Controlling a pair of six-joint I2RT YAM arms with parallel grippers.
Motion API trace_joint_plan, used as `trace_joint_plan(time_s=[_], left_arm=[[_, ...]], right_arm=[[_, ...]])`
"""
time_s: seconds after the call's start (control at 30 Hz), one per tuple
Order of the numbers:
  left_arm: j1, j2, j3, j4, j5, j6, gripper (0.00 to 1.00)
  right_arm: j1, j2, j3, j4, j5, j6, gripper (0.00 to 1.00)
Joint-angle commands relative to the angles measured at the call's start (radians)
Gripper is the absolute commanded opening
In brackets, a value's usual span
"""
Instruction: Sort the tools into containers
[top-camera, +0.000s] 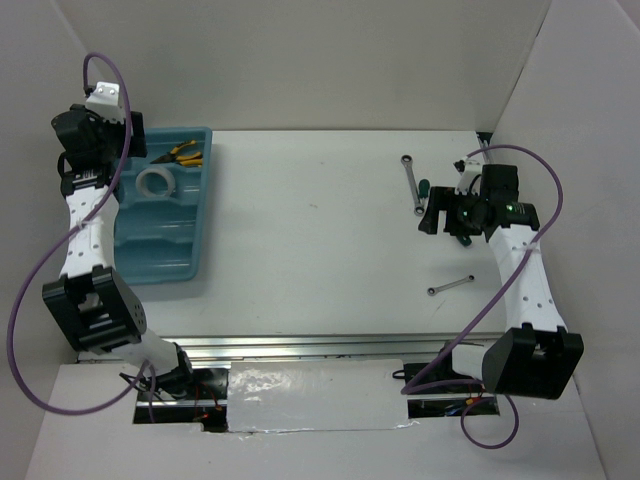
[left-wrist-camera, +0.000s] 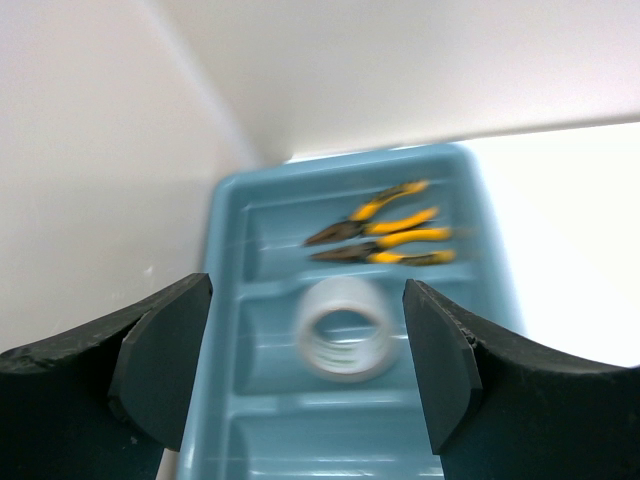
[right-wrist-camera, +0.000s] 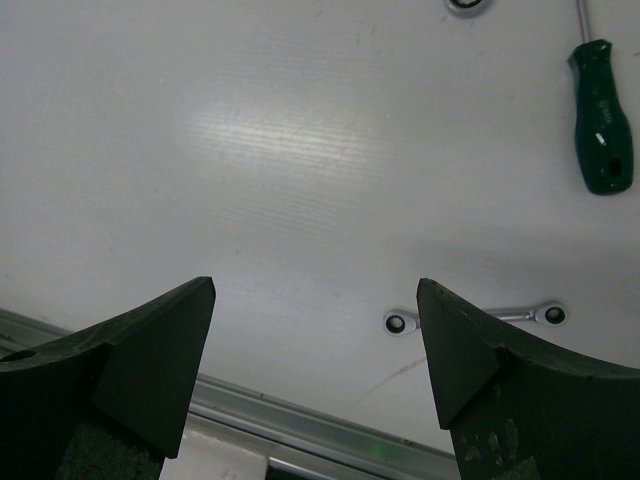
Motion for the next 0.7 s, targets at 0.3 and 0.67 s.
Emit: trace_joint_plan(time_s=[0.3,0.67], left_arm=[[-0.195,-0.402,-0.3,-0.166,0.182,-0.185,0.96],[-0.227,-0.453,-0.37,-0.216,0.248,-0.242,0.99]], right_arm=[[-0.038,0.579,0.467,-0.123,0.277,-0.021,0.68],[-0.127,0.806,0.601,-0.197,0.441,-0.291,0.9]])
